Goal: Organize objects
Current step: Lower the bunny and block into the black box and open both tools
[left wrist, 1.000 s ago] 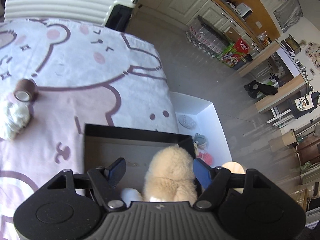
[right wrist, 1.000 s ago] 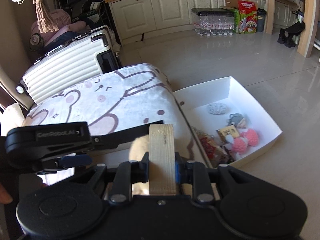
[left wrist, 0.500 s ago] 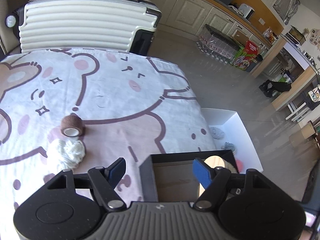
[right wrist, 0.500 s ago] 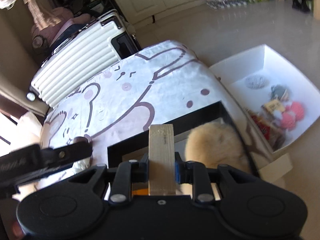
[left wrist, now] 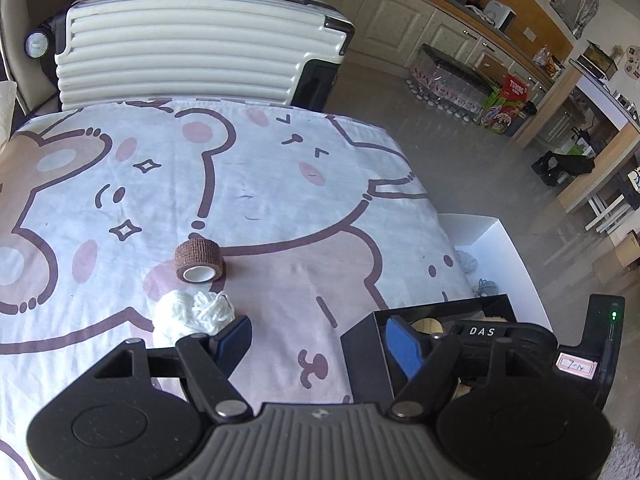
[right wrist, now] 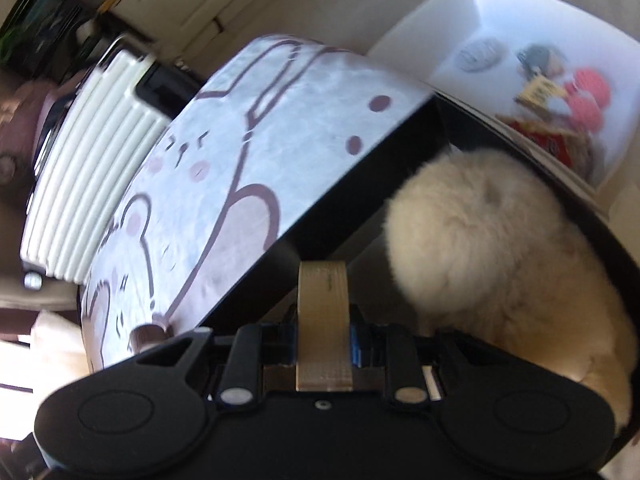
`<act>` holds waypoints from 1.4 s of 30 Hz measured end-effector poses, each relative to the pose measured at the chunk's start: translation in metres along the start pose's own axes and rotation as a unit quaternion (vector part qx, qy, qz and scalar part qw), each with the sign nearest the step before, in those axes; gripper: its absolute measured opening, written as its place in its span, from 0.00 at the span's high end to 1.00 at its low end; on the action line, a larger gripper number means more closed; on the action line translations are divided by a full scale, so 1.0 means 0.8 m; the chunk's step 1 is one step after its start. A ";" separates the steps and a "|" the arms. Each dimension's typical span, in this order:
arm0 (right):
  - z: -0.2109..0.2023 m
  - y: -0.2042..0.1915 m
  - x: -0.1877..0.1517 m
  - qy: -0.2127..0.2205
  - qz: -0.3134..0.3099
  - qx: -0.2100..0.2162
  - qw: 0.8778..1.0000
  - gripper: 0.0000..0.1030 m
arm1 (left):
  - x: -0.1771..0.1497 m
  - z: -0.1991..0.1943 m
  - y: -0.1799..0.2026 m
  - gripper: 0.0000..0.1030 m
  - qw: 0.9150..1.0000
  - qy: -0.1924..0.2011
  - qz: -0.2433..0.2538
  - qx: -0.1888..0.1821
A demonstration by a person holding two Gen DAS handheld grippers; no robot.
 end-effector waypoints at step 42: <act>-0.022 -0.025 0.001 0.000 -0.050 -0.093 0.994 0.54 | -0.005 -0.004 0.006 0.28 0.999 -0.008 0.035 0.005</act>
Point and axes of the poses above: each gripper's, at about its wrist camera, not at the fingertips, and z roughly the way its jaws point, y to its right, x to its top, the point moved 9 cm from there along z, roughly the way its jaws point, and after that the axes turned 8 degrees about -y, right-handed, at the moved point
